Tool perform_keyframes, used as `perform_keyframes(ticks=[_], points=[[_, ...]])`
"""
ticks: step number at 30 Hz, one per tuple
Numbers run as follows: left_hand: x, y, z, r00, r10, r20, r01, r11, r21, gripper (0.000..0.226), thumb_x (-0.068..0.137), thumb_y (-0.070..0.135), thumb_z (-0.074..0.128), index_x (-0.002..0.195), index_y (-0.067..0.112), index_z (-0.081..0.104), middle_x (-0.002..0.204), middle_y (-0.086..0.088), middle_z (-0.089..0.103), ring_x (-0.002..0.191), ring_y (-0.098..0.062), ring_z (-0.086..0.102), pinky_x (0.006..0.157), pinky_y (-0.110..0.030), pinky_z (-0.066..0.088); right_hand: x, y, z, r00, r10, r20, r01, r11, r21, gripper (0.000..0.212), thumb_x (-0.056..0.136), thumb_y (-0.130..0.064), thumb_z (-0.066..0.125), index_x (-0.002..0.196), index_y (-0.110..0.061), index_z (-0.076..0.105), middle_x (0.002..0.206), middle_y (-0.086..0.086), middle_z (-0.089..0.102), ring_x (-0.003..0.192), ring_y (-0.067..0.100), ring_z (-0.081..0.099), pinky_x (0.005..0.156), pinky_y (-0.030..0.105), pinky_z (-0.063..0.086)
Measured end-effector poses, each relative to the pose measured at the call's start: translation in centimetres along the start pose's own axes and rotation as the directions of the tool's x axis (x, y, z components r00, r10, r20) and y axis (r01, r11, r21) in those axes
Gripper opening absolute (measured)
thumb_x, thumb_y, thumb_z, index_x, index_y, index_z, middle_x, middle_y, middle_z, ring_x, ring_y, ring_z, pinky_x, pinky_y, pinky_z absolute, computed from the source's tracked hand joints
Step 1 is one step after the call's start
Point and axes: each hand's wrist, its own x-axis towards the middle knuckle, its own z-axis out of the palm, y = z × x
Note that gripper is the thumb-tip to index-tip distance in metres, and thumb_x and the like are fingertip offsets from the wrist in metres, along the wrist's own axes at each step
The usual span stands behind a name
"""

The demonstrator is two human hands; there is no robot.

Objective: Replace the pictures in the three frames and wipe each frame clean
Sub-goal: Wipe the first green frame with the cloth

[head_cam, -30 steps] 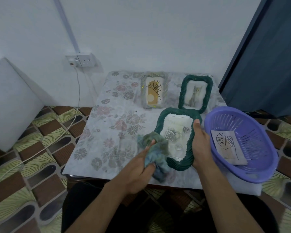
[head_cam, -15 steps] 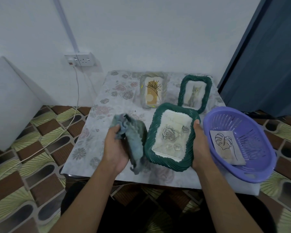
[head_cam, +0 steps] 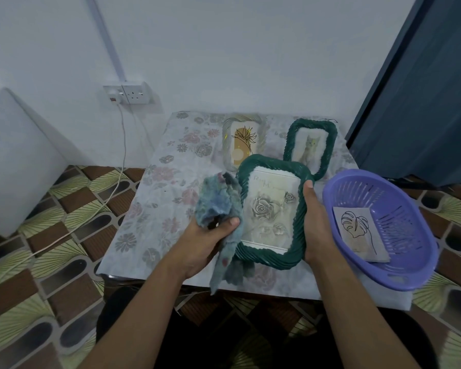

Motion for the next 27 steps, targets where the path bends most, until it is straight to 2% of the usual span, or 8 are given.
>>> perform_keyframes(ticks=[3,7,10,12,16,20,23,27], points=[[0.0,-0.3,0.2,0.999,0.036,-0.035,-0.033,0.996,0.080,0.026,0.077,0.019,0.069,0.103,0.017,0.068,0.100,0.000,0.075,0.098,-0.014,0.070,0.083,-0.031,0.057,-0.1,-0.1,0.4,1.000,-0.012,0.002,0.012,0.999,-0.052,0.049,0.092,-0.065,0.049,0.108,-0.025,0.074,0.109,0.003,0.076,0.104,0.025,0.072,0.097,0.054,0.053],[0.5,-1.2,1.0,0.952,0.235,-0.195,-0.169,0.937,0.307,0.018,0.092,0.031,0.062,0.107,0.039,0.063,0.106,0.016,0.071,0.100,0.002,0.065,0.085,-0.017,0.053,-0.4,0.1,1.1,1.000,0.010,0.003,-0.010,0.998,-0.063,0.107,0.049,-0.091,0.068,0.132,-0.024,0.058,0.124,0.003,0.069,0.110,0.025,0.068,0.097,0.053,0.053],[0.4,-1.7,1.7,0.907,0.322,-0.272,-0.208,0.903,0.377,0.032,0.086,0.051,0.059,0.113,0.035,0.064,0.106,0.015,0.070,0.098,0.005,0.064,0.090,-0.022,0.053,-0.4,-0.1,1.4,0.999,-0.041,0.006,0.041,0.998,-0.057,0.120,0.040,-0.096,0.064,0.135,-0.023,0.053,0.127,0.000,0.066,0.114,0.023,0.065,0.099,0.049,0.052],[0.6,-1.9,2.0,0.894,0.295,-0.338,-0.186,0.930,0.318,0.037,0.083,0.058,0.057,0.109,0.033,0.066,0.097,0.014,0.073,0.094,-0.002,0.068,0.090,-0.035,0.056,-0.9,-0.9,1.9,0.997,-0.065,0.030,0.068,0.994,-0.081,0.101,0.056,-0.091,0.061,0.129,-0.022,0.055,0.124,-0.004,0.064,0.112,0.018,0.064,0.102,0.045,0.050],[1.0,-1.4,2.2,0.848,0.312,-0.430,-0.195,0.936,0.294,0.038,0.102,0.045,0.042,0.084,0.025,0.068,0.073,0.009,0.073,0.072,-0.007,0.070,0.074,-0.036,0.056,-1.6,-1.0,2.3,0.986,-0.160,0.040,0.163,0.983,-0.087,0.016,0.100,-0.048,0.045,0.090,-0.036,0.050,0.088,-0.029,0.056,0.081,-0.012,0.053,0.081,0.020,0.045],[1.1,-1.5,1.7,0.850,0.324,-0.415,-0.199,0.928,0.315,0.047,0.101,0.046,0.041,0.080,0.015,0.068,0.071,0.000,0.070,0.069,-0.014,0.068,0.066,-0.040,0.057,-1.5,-0.5,2.5,0.967,-0.251,0.050,0.254,0.964,-0.083,0.015,0.106,-0.035,0.040,0.103,-0.049,0.045,0.097,-0.041,0.045,0.084,-0.030,0.048,0.080,0.004,0.040],[0.8,-1.4,1.4,0.890,0.370,-0.266,-0.253,0.887,0.385,0.037,0.095,0.046,0.048,0.082,0.018,0.068,0.074,0.002,0.071,0.073,-0.013,0.069,0.069,-0.034,0.058,-1.2,-0.4,2.2,0.973,-0.223,0.062,0.227,0.972,-0.060,0.020,0.106,-0.035,0.039,0.120,-0.045,0.048,0.102,-0.043,0.049,0.100,-0.020,0.051,0.098,0.016,0.039],[1.0,-1.3,1.2,0.879,0.434,-0.199,-0.292,0.819,0.494,0.033,0.089,0.048,0.056,0.099,0.018,0.064,0.089,0.008,0.071,0.083,-0.003,0.068,0.071,-0.019,0.052,-1.0,-0.5,2.1,0.973,-0.198,0.117,0.209,0.974,-0.091,0.022,0.107,-0.027,0.038,0.096,-0.044,0.048,0.077,-0.051,0.058,0.080,-0.030,0.054,0.081,0.005,0.045]])
